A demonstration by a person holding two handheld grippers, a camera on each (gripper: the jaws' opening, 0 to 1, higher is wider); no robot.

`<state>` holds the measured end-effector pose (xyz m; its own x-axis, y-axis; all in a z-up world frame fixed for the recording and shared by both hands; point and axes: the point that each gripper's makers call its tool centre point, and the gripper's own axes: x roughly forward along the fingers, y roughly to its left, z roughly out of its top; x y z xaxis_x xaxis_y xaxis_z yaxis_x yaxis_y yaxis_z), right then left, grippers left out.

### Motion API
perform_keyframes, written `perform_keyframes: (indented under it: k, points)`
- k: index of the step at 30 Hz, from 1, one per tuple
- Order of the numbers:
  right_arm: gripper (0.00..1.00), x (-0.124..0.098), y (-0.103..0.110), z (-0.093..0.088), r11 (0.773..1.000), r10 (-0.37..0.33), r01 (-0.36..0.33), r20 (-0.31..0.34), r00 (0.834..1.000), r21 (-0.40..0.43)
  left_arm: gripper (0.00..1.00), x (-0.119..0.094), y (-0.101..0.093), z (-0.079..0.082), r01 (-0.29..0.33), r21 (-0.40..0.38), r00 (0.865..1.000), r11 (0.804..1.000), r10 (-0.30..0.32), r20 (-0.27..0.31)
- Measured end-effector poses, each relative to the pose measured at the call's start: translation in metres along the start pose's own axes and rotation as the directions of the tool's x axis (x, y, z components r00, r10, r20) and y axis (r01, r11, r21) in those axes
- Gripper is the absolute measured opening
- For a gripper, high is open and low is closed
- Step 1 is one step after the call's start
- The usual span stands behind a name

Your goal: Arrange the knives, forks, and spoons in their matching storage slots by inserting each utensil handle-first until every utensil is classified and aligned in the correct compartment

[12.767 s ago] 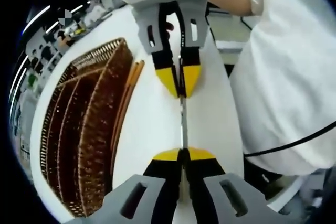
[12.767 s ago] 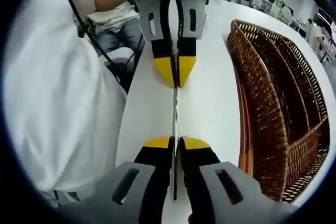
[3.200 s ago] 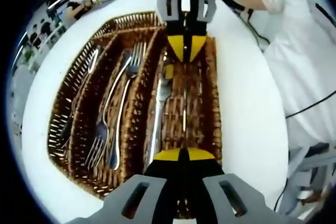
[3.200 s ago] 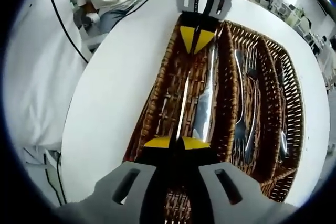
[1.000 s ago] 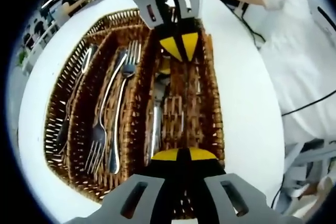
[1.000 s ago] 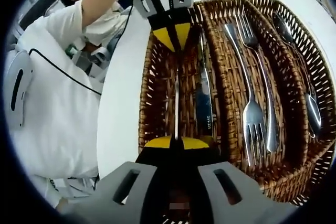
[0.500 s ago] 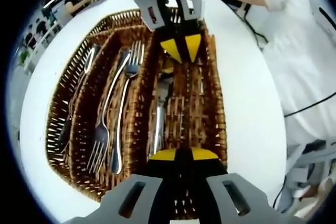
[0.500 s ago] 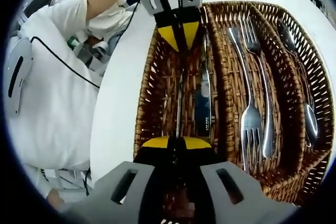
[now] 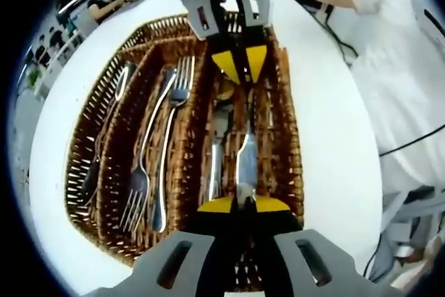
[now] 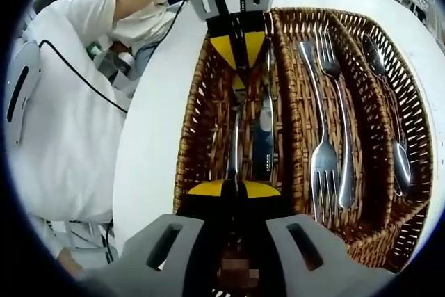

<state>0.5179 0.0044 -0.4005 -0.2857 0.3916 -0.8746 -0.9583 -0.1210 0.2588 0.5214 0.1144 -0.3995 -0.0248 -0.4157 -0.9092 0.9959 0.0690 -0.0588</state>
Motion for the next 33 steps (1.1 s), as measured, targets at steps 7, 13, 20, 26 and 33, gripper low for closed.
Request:
perform_keyframes:
  k: [7,13,20,26,33]
  points:
    - [0.08,0.0004,0.002,-0.0004,1.0,-0.001,0.001,0.002,1.0,-0.008,0.06,0.0007,-0.001,0.0003,-0.001,-0.001,1.0,1.0,0.001,0.0]
    - [0.09,0.0011,0.0042,-0.0013,0.999,-0.012,0.012,-0.012,1.0,-0.032,0.07,0.0007,-0.0021,0.0005,-0.005,0.004,1.0,1.0,0.005,0.004]
    - [0.1,0.0019,0.0063,-0.0023,0.997,-0.022,0.02,-0.023,1.0,-0.069,0.07,0.0008,-0.0037,0.0006,-0.008,0.018,1.0,1.0,0.008,0.006]
    - [0.09,0.0001,0.0043,-0.0006,0.996,-0.031,0.031,-0.003,1.0,-0.084,0.07,-0.0001,-0.0028,0.0002,-0.02,0.023,1.0,1.0,0.02,0.011]
    - [0.1,0.0003,0.0032,-0.0048,0.997,-0.027,0.026,-0.012,1.0,-0.07,0.08,-0.0034,-0.002,0.001,-0.034,0.024,0.999,0.999,0.034,0.018]
